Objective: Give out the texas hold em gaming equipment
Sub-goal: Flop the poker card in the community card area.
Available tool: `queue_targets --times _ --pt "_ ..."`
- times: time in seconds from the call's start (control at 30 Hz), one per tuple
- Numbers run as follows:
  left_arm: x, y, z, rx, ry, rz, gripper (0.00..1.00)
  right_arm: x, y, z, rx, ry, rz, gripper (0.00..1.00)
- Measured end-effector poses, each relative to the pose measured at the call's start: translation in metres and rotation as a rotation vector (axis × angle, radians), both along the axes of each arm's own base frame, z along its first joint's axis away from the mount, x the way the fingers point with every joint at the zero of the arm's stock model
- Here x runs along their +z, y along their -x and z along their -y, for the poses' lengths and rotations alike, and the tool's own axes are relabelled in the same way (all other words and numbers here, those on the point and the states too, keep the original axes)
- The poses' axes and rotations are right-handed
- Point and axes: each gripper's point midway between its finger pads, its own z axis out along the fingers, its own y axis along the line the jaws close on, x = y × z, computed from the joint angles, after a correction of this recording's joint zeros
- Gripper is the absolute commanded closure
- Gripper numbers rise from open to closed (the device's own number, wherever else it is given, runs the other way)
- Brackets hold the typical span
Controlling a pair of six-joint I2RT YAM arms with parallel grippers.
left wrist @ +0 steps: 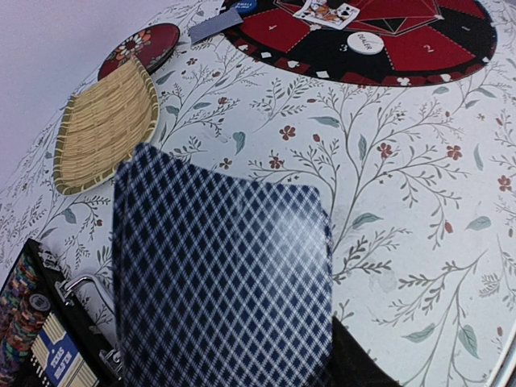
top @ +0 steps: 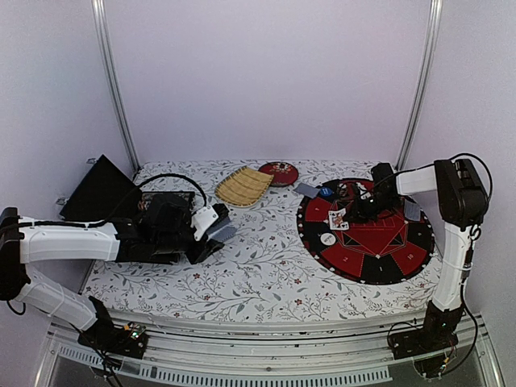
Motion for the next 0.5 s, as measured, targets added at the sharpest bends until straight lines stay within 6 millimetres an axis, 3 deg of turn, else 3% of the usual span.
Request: queue_targets --times 0.37,0.43,0.5 --pt "0.0000 -0.0001 -0.0001 0.001 0.000 0.000 0.50 0.0006 0.0034 -0.0111 0.007 -0.013 -0.011 0.82" --pt "0.0000 -0.0002 -0.0002 0.002 -0.001 0.001 0.50 0.0010 0.0026 -0.0113 0.005 -0.014 -0.004 0.73" --pt "0.0000 -0.0002 -0.0002 0.002 -0.001 0.001 0.50 0.0012 0.0025 -0.0112 -0.003 -0.016 -0.003 0.70"
